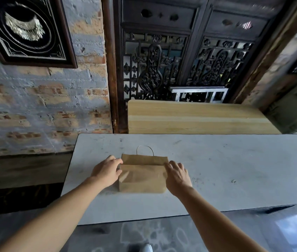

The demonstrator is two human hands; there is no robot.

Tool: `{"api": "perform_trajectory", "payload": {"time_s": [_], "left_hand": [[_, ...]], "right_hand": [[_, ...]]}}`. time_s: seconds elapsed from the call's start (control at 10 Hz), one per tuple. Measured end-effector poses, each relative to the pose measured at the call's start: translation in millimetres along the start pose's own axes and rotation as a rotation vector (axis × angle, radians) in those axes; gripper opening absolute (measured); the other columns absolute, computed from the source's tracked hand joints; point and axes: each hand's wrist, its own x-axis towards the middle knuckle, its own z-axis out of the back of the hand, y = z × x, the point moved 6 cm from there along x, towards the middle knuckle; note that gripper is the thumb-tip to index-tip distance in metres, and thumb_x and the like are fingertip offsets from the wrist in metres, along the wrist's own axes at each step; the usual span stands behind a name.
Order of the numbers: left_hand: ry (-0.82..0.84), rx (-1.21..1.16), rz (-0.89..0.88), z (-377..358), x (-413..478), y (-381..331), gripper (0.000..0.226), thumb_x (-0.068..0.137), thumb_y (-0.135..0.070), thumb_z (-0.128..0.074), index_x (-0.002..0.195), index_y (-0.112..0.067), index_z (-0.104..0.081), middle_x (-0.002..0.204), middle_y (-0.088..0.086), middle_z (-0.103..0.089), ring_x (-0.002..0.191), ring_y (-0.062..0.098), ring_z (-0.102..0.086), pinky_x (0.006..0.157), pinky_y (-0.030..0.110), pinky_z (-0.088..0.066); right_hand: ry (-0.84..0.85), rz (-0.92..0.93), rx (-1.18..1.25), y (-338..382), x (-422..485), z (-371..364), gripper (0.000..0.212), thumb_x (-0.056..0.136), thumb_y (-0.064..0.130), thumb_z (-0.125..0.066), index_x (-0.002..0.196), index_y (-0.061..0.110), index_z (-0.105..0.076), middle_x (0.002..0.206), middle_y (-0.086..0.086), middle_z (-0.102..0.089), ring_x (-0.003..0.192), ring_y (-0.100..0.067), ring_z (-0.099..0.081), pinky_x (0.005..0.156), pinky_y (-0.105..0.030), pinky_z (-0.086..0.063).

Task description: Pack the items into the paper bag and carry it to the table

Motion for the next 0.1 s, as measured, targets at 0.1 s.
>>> {"api": "perform_trajectory", "payload": {"time_s": [0.1], "left_hand": [[0.132, 0.087, -0.039, 11.1, -9.8, -13.3, 0.034, 0.094, -0.034, -0.057, 0.126, -0.024, -0.055, 0.127, 0.002, -0.054, 0.111, 0.025, -0.057, 0.088, 0.033, -0.047]], "right_hand": [[0.128, -0.014, -0.003, 10.0, -10.3, 8.4, 0.044, 0.081, 0.008, -0.049, 0.124, 0.018, -0.05, 0.13, -0.007, -0.051, 0.12, -0.031, -0.045, 0.094, -0.039, -0.042]]}}
